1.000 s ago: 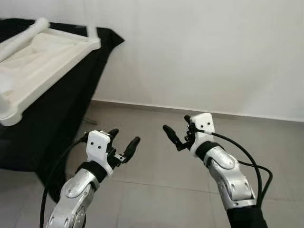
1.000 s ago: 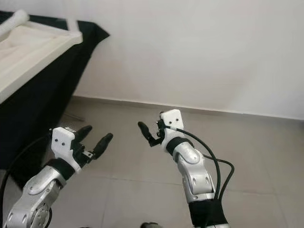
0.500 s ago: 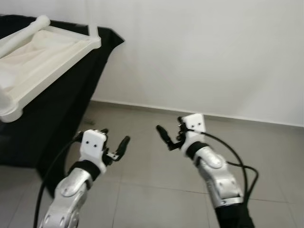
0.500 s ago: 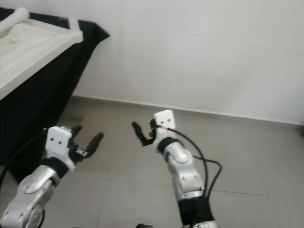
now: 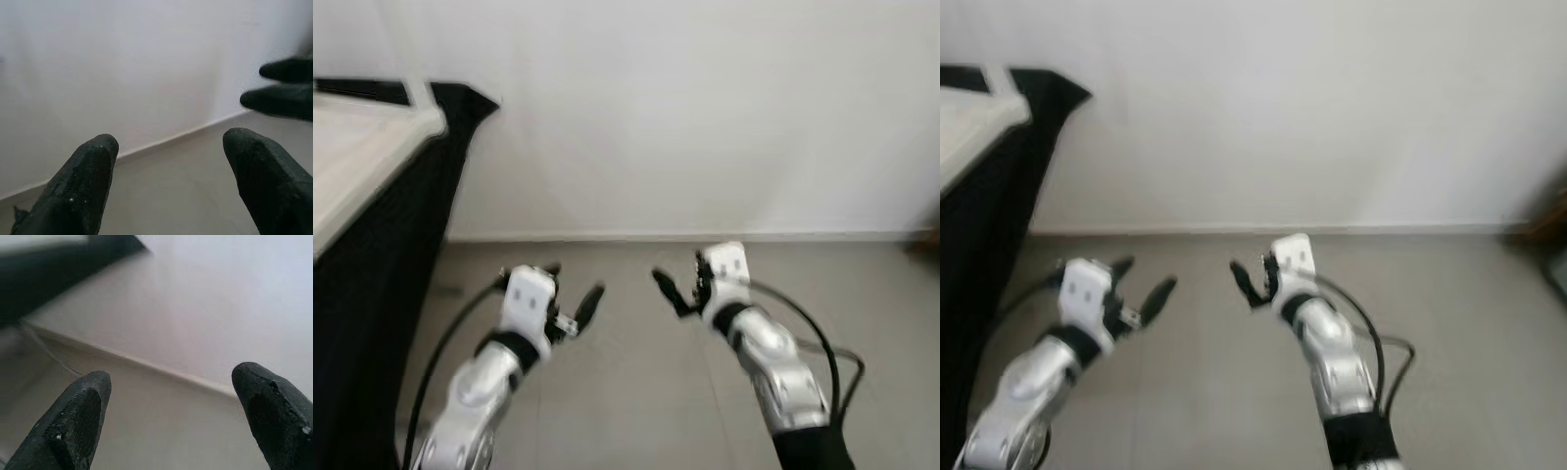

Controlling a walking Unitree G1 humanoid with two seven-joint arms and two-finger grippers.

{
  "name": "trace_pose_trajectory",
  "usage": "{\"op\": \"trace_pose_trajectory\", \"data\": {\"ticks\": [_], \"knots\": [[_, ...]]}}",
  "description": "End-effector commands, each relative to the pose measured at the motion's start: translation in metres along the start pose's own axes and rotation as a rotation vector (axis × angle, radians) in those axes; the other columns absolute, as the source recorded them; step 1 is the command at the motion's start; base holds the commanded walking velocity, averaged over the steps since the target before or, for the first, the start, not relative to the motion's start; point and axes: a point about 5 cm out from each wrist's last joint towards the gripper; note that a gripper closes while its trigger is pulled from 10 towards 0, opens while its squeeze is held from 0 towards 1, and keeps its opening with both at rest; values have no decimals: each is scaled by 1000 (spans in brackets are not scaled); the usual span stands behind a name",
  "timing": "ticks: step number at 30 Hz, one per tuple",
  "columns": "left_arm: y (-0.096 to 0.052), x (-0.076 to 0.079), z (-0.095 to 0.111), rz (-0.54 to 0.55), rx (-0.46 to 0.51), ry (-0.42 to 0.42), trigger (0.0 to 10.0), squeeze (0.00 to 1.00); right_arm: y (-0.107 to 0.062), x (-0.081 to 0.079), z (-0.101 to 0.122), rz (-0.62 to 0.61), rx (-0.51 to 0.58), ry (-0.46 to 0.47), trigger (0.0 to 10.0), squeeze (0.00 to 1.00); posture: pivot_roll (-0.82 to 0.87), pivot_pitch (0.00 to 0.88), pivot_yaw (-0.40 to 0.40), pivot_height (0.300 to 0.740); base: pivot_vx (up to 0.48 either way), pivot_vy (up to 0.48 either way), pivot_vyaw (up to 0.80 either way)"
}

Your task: Building children table

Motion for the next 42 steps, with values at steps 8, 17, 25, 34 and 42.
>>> {"op": "trace_pose_trajectory", "data": {"ticks": [8, 17, 25, 34, 42], "knots": [[0, 3, -3, -11, -8, -7, 10000, 0, -6, 4, -7, 11, -13, 2, 10000, 0, 47, 170, -120, 740, 382, 0, 0], [0, 3, -2, -11, -3, -6, 10000, 0, -6, -3, -5, 104, 17, -4, 10000, 0, 50, 175, -121, 740, 377, 0, 732], [0, 3, -1, -16, 1, -1, 10000, 0, -6, -3, -4, 124, 22, 25, 10000, 0, 49, 178, -118, 740, 378, 0, 295], [2, 4, 1, -23, 4, 13, 10000, 0, -7, -8, -2, 199, 42, -5, 10000, 0, 50, 181, -118, 740, 322, 0, 356], [3, 6, 2, -36, 1, 34, 10000, 0, -10, -14, 1, 318, 89, 29, 10000, 0, 50, 182, -118, 740, 0, 0, 800]]}}
Point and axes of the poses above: a point about 5 cm out from each wrist's last joint towards the gripper, its own y axis pointing out of the wrist towards the gripper, its own z axis along the axis of the wrist's last joint, x = y × z, and after that the axes turned 1 degree about -y, right-handed
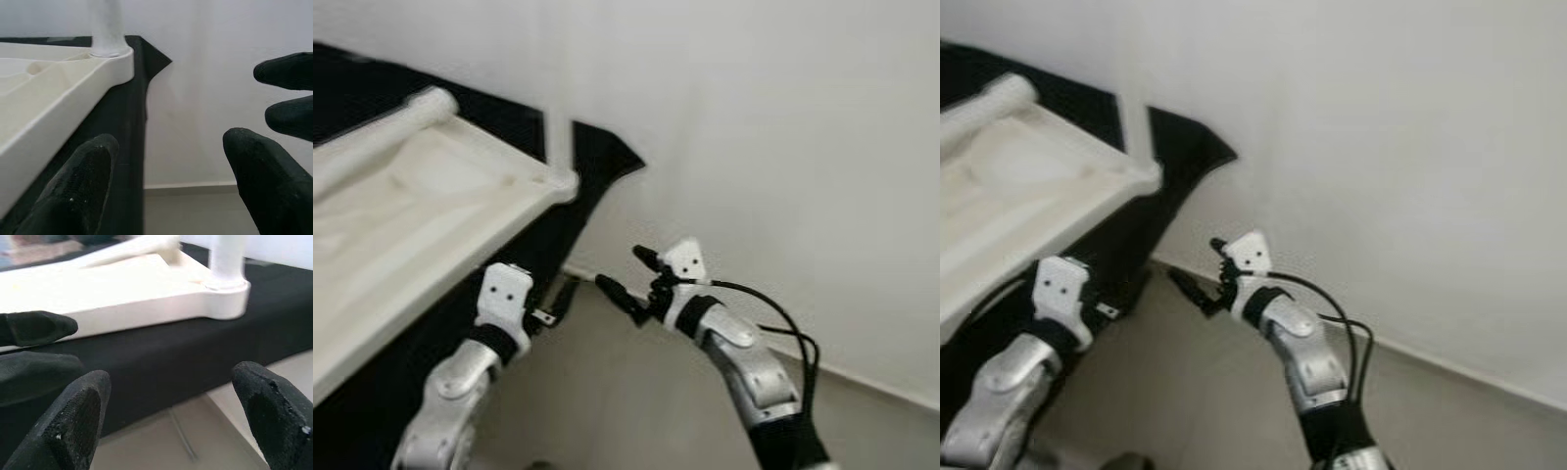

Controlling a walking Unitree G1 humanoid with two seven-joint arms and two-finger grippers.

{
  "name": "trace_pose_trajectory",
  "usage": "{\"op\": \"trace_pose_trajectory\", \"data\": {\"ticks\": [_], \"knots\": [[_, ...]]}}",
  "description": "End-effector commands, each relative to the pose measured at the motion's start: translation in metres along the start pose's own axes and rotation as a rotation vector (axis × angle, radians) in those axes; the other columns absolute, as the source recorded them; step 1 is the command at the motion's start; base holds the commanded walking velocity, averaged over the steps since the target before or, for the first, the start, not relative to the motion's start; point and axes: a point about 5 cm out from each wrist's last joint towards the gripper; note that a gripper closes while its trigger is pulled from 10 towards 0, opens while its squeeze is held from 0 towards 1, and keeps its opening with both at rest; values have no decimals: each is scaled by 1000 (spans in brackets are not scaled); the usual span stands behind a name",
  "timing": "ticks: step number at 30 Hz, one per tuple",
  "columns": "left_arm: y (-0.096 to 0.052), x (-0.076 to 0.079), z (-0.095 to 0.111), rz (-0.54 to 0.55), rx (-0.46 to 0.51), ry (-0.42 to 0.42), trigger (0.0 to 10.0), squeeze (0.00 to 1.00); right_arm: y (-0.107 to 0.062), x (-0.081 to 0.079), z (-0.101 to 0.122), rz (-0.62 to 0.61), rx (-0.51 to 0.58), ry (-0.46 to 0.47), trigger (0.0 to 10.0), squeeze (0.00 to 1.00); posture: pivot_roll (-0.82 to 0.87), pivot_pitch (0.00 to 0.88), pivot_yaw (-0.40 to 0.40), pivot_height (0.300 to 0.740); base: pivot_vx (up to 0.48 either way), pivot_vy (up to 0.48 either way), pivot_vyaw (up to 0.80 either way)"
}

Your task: Building children table

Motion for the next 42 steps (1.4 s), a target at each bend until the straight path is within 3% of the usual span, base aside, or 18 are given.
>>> {"op": "trace_pose_trajectory", "data": {"ticks": [1, 19, 26, 42], "knots": [[-1, 7, -2, -27, -11, 7, 10000, 0, -6, 1, -2, 21, 16, 14, 10000, 0, 52, 183, -118, 740, 0, 0, 800], [-2, 8, -2, -39, -16, 21, 10000, 0, -7, -6, 10, 223, 74, 5, 10000, 0, 65, 191, -112, 740, 0, 0, 800], [-2, 8, -2, -32, -18, 16, 10000, 0, -3, -3, 8, 151, 73, 23, 10000, 0, 61, 192, -118, 740, 0, 0, 229], [-2, 5, -2, -27, -22, -11, 10000, 0, -1, -2, 5, 128, 55, 18, 10000, 0, 51, 194, -111, 740, 0, -422, 0]]}}
Point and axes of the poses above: a point about 5 cm out from each wrist's last joint towards the gripper, its own y axis pointing out of the wrist towards the gripper, its own z axis along the axis of the wrist's last joint, x = y × z, and after that the axes turned 1 degree about -y, right-handed
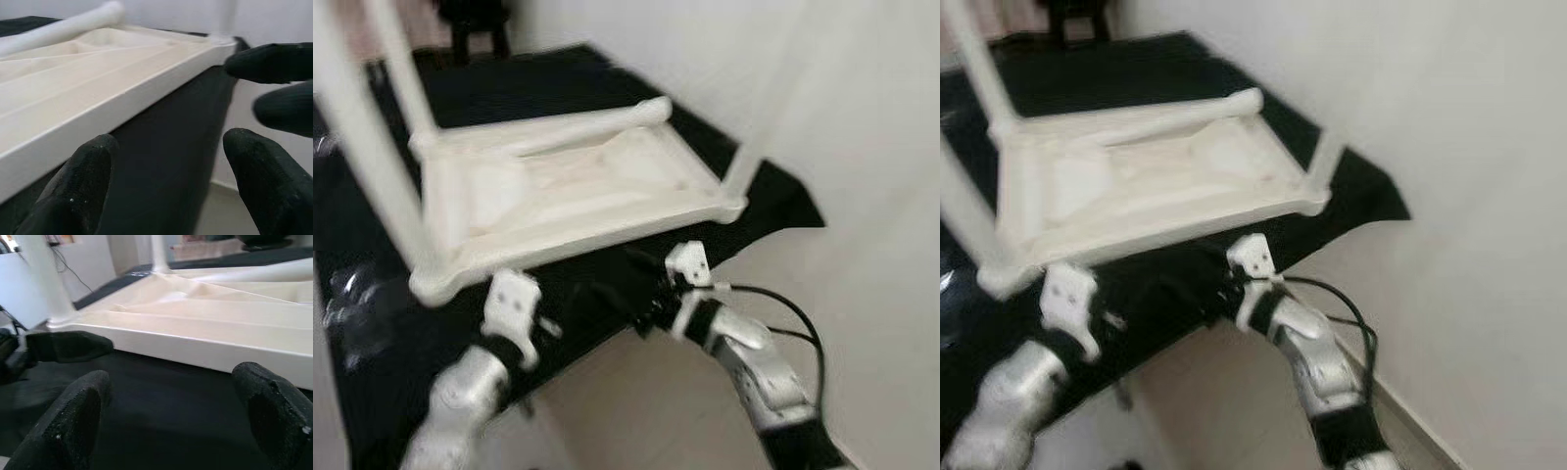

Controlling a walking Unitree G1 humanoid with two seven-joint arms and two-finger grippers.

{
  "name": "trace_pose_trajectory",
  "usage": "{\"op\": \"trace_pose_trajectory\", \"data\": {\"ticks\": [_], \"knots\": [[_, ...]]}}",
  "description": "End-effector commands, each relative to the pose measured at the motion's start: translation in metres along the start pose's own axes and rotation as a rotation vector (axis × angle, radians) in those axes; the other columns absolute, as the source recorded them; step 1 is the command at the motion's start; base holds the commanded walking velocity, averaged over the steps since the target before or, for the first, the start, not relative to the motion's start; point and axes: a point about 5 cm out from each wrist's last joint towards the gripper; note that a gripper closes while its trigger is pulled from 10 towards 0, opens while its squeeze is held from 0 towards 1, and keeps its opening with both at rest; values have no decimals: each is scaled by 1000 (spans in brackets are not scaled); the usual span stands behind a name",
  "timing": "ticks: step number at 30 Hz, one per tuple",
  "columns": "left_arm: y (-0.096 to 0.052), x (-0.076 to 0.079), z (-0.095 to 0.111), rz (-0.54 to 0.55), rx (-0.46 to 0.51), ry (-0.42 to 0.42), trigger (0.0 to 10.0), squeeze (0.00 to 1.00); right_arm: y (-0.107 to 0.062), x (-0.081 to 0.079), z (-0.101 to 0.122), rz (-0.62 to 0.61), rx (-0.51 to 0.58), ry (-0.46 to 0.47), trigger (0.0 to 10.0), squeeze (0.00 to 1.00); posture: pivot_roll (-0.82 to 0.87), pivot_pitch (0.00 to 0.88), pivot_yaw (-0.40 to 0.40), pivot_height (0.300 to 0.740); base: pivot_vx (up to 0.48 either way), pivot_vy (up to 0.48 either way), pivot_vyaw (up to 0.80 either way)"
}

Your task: Building children table

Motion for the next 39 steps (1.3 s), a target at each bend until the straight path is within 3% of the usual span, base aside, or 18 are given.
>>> {"op": "trace_pose_trajectory", "data": {"ticks": [1, 6, 20, 25, 39], "knots": [[-3, -3, -4, 10, -25, -4, 10000, 0, 2, -3, -2, 10, -12, -18, 10000, 0, 51, 195, -111, 740, 0, 0, 0], [-3, -4, -3, 12, -25, -6, 10000, 0, 2, -8, -2, 65, -9, -37, 10000, 0, 51, 195, -110, 740, 0, 0, 800], [-2, -3, -4, 13, -29, -14, 10000, 0, 2, -6, -3, 42, -16, -16, 10000, 0, 50, 194, -113, 740, 0, 0, 800], [-2, -3, -4, 12, -30, -17, 10000, 0, 3, 0, -3, -19, -8, 27, 10000, 0, 48, 194, -113, 740, 0, 0, 163], [-2, -3, -4, 10, -33, -19, 10000, 0, 4, 0, -5, -13, -25, 21, 10000, 0, 48, 194, -113, 740, 0, 0, 0]]}}
Point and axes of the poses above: a point about 5 cm out from each wrist's last joint towards the gripper, its own y axis pointing out of the wrist towards the gripper, its own z axis along the axis of the wrist's last joint, x = y × z, and after that the axes turned 1 degree about -y, right-handed
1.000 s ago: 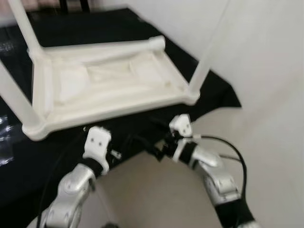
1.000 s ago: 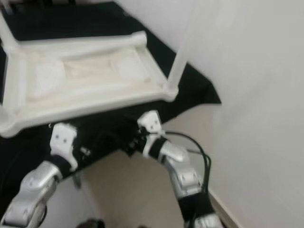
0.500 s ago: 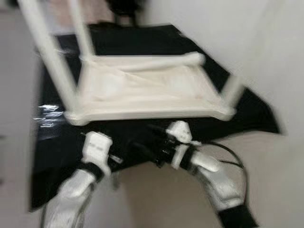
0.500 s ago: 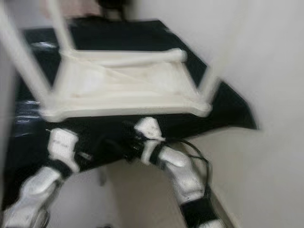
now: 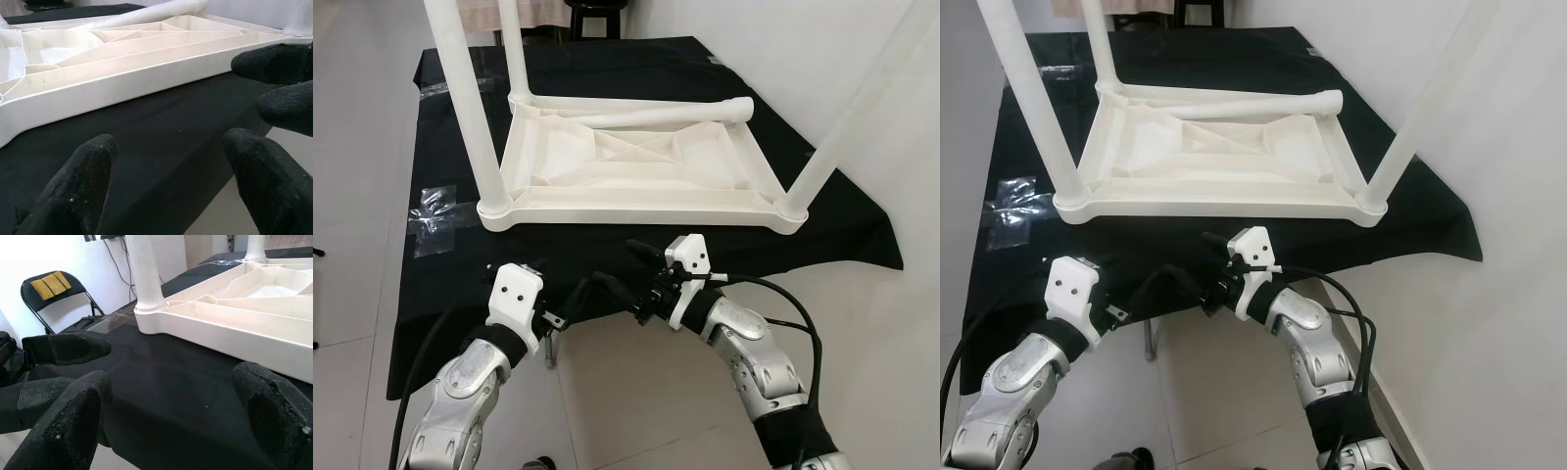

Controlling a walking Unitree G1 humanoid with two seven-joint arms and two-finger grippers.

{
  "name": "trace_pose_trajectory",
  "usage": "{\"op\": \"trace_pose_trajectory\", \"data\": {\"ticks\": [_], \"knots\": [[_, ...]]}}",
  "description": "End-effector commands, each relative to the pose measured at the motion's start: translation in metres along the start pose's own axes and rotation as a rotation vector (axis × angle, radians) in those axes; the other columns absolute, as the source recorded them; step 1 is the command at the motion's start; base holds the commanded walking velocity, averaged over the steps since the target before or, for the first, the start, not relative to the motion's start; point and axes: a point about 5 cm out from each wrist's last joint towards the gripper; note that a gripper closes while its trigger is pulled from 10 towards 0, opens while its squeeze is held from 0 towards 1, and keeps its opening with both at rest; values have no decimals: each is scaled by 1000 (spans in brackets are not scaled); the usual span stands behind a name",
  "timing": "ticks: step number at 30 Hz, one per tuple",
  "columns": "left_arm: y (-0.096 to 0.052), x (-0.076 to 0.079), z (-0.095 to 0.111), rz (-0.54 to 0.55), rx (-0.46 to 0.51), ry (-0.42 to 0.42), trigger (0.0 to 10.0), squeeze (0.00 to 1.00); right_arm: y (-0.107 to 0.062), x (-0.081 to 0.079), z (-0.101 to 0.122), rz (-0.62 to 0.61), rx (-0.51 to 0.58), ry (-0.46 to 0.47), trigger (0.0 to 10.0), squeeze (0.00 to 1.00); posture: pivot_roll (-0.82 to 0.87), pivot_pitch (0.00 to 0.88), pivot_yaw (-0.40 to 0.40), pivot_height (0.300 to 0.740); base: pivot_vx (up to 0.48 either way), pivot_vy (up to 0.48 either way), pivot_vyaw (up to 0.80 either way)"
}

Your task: Building children table

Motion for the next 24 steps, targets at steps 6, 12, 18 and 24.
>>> {"op": "trace_pose_trajectory", "data": {"ticks": [6, 12, 18, 24], "knots": [[-1, 2, -4, -15, -26, -13, 10000, 0, -1, 0, -6, 4, -31, 16, 10000, 0, 48, 193, -113, 740, 0, 0, 0], [-1, 3, -5, -18, -28, -12, 10000, 0, -1, -1, -7, 9, -38, 16, 10000, 0, 48, 191, -112, 740, 0, 0, 0], [-1, 3, -5, -19, -29, -12, 10000, 0, -1, -1, -7, 13, -42, 14, 10000, 0, 48, 187, -114, 740, 0, 0, 0], [-1, 4, -6, -20, -29, -11, 10000, 0, -1, -1, -8, 18, -46, 13, 10000, 0, 48, 187, -114, 740, 0, 0, 0]]}}
Point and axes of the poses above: a point about 5 cm out from each wrist's last joint towards the gripper, its own y axis pointing out of the wrist towards the gripper, its own z axis along the axis of the wrist's last joint, x = y × z, and after that the axes turned 1 degree about -y, right-handed
